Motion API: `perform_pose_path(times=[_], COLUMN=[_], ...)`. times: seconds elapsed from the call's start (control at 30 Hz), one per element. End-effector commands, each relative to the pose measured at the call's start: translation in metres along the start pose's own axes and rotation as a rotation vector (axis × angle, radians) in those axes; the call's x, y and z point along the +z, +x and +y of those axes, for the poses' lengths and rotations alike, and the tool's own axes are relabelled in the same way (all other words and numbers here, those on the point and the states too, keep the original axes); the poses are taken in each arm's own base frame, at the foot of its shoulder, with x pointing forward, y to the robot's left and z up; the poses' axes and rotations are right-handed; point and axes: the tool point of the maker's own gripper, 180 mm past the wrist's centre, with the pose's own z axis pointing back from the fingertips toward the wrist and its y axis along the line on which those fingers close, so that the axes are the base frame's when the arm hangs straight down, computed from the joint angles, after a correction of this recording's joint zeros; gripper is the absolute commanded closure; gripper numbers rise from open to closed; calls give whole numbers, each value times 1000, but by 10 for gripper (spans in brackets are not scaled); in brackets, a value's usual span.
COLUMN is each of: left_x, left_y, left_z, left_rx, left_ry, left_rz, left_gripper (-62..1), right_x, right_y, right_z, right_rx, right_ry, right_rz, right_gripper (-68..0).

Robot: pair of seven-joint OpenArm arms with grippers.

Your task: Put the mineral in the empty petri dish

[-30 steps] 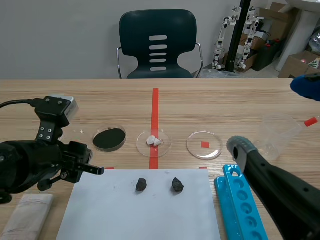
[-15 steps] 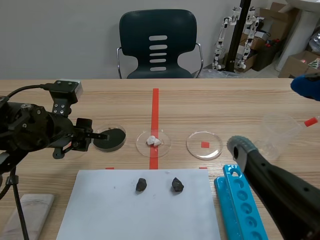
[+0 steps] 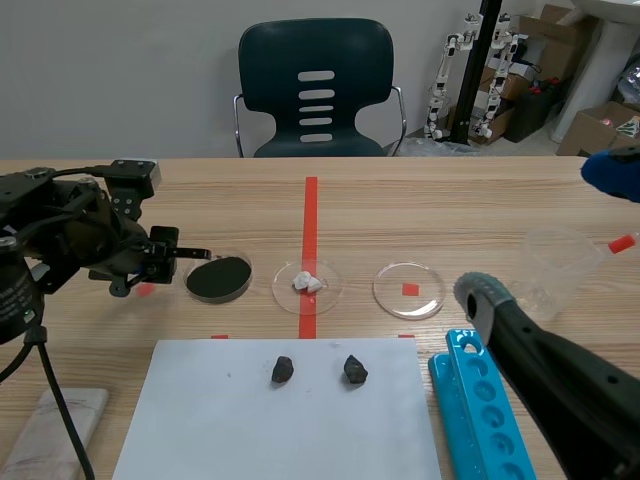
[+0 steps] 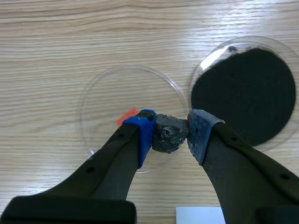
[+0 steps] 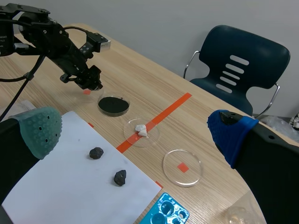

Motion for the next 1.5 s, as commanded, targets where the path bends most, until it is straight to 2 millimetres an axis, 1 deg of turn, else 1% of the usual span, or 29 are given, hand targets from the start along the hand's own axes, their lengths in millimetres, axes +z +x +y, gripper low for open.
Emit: perform_pose_path(times=[0.0,0.17,0.3,0.53,0.77,0.87,1.2,1.47], left_x=[2,-6,-10,-11,-11,-11,-10,-17], left_y=[16,9,6,7,9,9,10,9], left_z=[3,11,13,9,12,18,21,28], left_rx=[0,11,11,15,30,55,71,92], left_ry=[10,29,38,39,58,90,108,118], left_rz=[-37,3,14,-1,-8,-9,-11,17], left_gripper=[-126,-126,-126,-126,-126,-126,-126,-126], right_x=[-1,-1,-1,-1,-1,-1,-1,-1], right_y=[8,8,8,8,8,8,8,8], right_z=[-1,-1,-1,-1,-1,-1,-1,-1], right_rx=[-1,-1,-1,-1,-1,-1,-1,-1], right_ry=[-1,-1,-1,-1,-1,-1,-1,-1], right_rz=[-28,-28,-28,-28,-28,-28,-28,-28], right_gripper=[-679,-679,-679,-679,-679,-679,-679,-679])
